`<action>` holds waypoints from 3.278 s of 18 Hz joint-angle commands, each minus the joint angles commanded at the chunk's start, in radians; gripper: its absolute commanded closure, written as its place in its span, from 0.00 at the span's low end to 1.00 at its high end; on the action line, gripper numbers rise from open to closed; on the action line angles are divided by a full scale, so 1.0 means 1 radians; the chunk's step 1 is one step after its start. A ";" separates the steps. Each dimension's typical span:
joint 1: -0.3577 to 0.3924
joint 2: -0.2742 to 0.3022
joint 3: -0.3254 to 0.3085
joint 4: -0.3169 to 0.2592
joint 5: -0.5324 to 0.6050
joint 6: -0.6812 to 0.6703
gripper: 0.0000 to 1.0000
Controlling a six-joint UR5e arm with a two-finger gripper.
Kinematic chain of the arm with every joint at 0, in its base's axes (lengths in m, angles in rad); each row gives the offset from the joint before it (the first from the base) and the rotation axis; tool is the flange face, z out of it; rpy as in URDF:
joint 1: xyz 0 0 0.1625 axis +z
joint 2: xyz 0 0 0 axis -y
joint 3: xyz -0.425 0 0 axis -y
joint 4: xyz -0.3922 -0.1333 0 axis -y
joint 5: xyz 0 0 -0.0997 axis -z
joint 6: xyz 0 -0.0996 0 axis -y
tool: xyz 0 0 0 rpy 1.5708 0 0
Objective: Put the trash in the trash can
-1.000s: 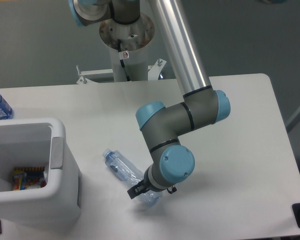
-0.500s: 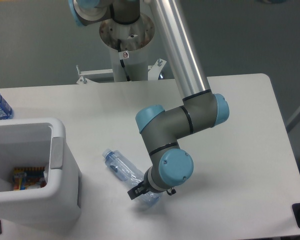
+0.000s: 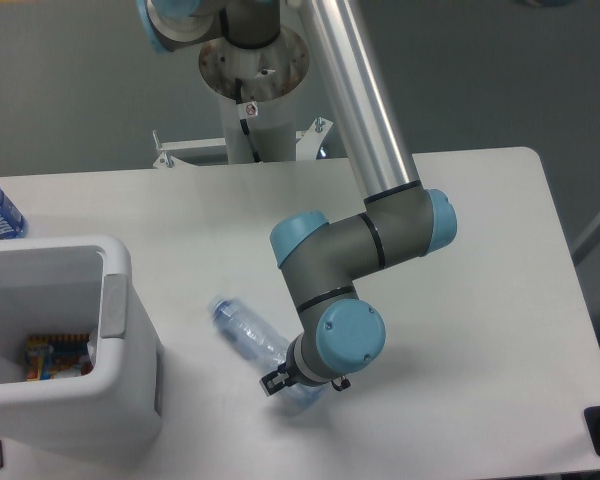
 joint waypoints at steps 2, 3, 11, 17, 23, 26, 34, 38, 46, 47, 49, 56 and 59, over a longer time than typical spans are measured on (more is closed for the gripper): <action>0.000 0.000 -0.002 -0.002 0.000 0.000 0.37; 0.000 0.002 -0.002 -0.002 0.000 0.000 0.37; 0.000 0.011 -0.006 -0.005 0.000 0.000 0.42; 0.000 0.028 -0.006 -0.009 0.000 0.003 0.43; 0.005 0.115 0.002 -0.003 -0.005 0.008 0.45; 0.014 0.153 0.034 0.002 -0.009 0.008 0.45; 0.069 0.305 0.080 0.296 -0.119 -0.011 0.45; 0.074 0.379 0.081 0.409 -0.175 -0.021 0.45; 0.029 0.500 0.090 0.483 -0.236 -0.054 0.45; 0.008 0.506 0.091 0.492 -0.236 -0.054 0.45; -0.021 0.506 0.092 0.511 -0.236 -0.054 0.45; -0.182 0.494 0.074 0.526 -0.235 -0.055 0.45; -0.225 0.474 0.060 0.526 -0.235 -0.052 0.45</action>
